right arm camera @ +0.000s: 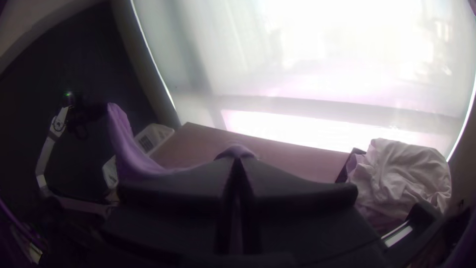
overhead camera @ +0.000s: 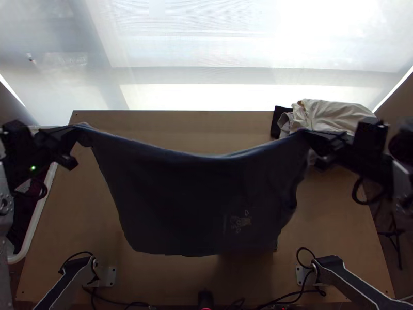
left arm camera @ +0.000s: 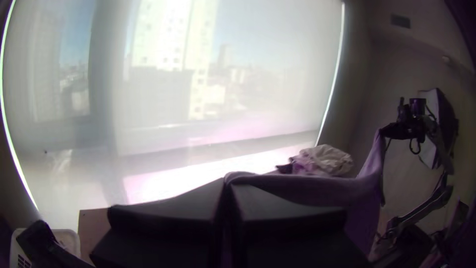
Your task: Fold the t-shirt
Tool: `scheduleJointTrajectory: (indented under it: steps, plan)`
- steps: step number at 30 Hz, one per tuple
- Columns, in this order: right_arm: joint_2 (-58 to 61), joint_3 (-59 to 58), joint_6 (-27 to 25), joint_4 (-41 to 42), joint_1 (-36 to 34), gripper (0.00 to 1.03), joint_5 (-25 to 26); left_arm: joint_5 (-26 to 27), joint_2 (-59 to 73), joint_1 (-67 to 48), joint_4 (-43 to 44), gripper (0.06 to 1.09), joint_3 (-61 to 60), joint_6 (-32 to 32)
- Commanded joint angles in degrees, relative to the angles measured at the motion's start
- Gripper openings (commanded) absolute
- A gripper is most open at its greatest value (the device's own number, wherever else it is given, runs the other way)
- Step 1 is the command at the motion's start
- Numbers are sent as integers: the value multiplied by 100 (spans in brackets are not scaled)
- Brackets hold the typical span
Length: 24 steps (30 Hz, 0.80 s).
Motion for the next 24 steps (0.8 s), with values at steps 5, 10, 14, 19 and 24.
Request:
scheduleJointTrajectory:
  steps: [5,10,14,19,24]
  plan:
    - [3917,618,-843,880,437,3,432,-1502,3144,-650,1250,14,-544,1782]
    - [5613,2085,-1019,845,411,3,1065,-1994,4673,-800,1584,14,220,1870]
    - [6686,3536,-967,388,402,3,1293,-2495,5692,-826,1513,14,1125,1905]
    - [7538,4502,-984,-17,490,3,1697,-2934,6554,-923,1434,14,1890,1966]
    - [7582,4362,-1090,-623,490,3,1838,-3048,6826,-967,924,14,2321,1975]
